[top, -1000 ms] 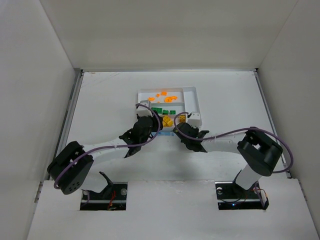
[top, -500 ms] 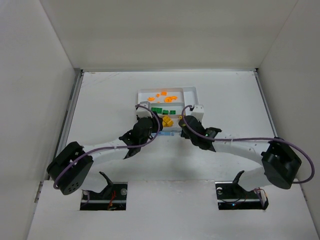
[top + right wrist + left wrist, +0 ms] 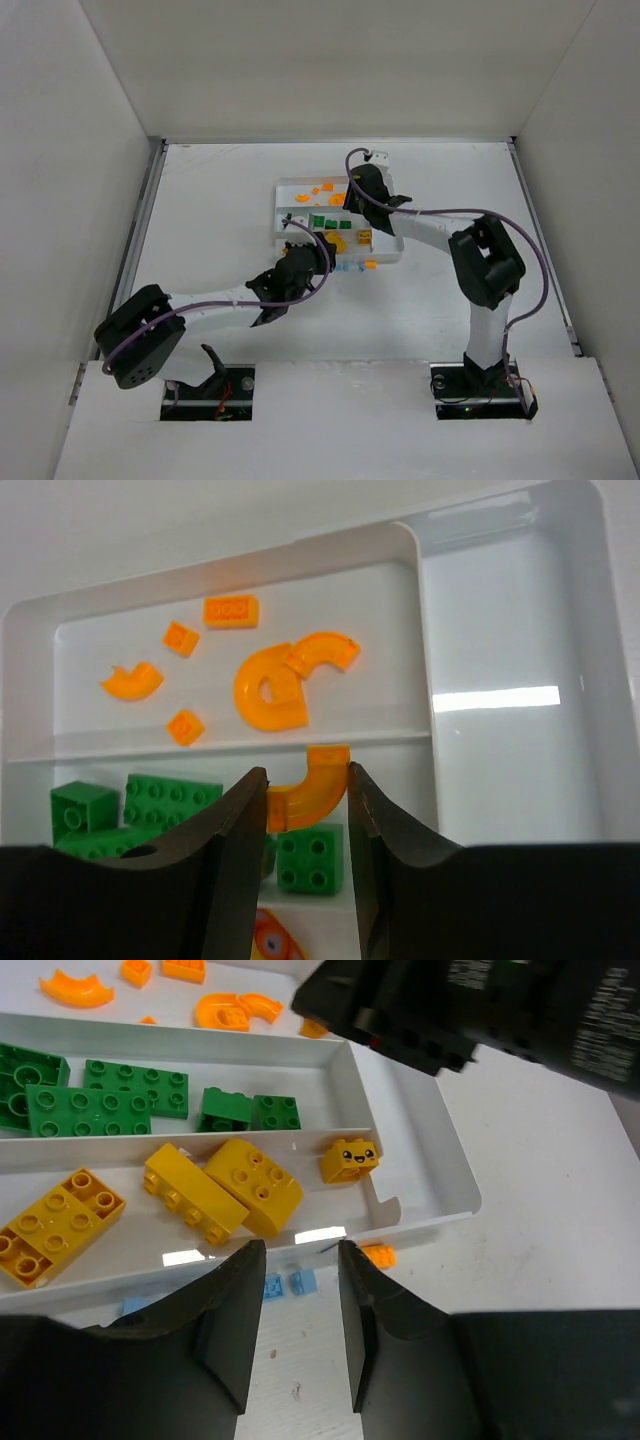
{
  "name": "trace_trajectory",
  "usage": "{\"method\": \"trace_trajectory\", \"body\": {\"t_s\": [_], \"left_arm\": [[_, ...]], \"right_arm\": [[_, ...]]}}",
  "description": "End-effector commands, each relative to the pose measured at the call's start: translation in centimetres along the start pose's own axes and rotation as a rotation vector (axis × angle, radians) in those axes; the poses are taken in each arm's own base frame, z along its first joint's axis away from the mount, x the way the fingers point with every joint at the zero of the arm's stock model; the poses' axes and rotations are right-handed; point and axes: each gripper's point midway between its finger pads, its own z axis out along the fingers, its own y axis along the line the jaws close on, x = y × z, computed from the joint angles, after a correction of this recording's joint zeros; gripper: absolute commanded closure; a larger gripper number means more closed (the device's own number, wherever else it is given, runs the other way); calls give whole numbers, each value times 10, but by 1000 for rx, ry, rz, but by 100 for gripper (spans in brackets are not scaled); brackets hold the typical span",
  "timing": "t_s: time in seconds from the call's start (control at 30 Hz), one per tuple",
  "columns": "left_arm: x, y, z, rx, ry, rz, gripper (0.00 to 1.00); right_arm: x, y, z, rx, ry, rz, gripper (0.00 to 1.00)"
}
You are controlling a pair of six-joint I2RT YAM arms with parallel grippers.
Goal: Sort the legos into containers by color
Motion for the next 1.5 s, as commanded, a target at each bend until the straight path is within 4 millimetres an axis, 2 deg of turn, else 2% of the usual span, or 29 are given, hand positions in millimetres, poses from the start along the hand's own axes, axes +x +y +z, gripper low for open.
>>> {"method": "trace_trajectory", "body": {"t_s": [0.0, 0.17, 0.27, 0.4, 0.47, 0.53, 0.57, 0.63, 0.73, 0.87, 0.97, 1.1, 1.47], "left_arm": [[-17, -11, -4, 2, -87, -27, 69], [-16, -19, -7, 10, -97, -7, 72], [-5, -34, -6, 41, -75, 8, 72], [23, -63, -1, 99, -16, 54, 73], [35, -78, -1, 127, 8, 73, 73], [49, -94, 0, 148, 34, 90, 73], [57, -100, 0, 157, 49, 99, 72], [69, -112, 1, 164, 70, 119, 72], [85, -121, 5, 147, 98, 130, 72], [104, -130, 17, 135, 133, 109, 72], [115, -126, 31, 103, 138, 95, 72], [118, -110, 46, 47, 125, 90, 74], [116, -68, 62, -61, 98, 113, 76]], "right_arm": [[-22, 25, 15, -75, -37, 36, 71], [-41, 32, 15, -111, -63, 90, 54], [-61, 33, -4, -130, -99, 108, 49], [-74, 17, -36, -144, -156, 130, 47], [-72, 4, -50, -146, -170, 144, 52], [-66, -13, -65, -139, -179, 152, 62], [-61, -24, -73, -133, -181, 155, 69], [-48, -41, -86, -127, -175, 156, 75], [-34, -60, -104, -124, -176, 161, 76], [-36, -76, -130, -127, -218, 193, 76], [-38, -87, -140, -123, -239, 235, 75], [-30, -105, -138, -93, -229, 268, 75], [-29, -98, -138, -145, -214, 292, 75]]}}
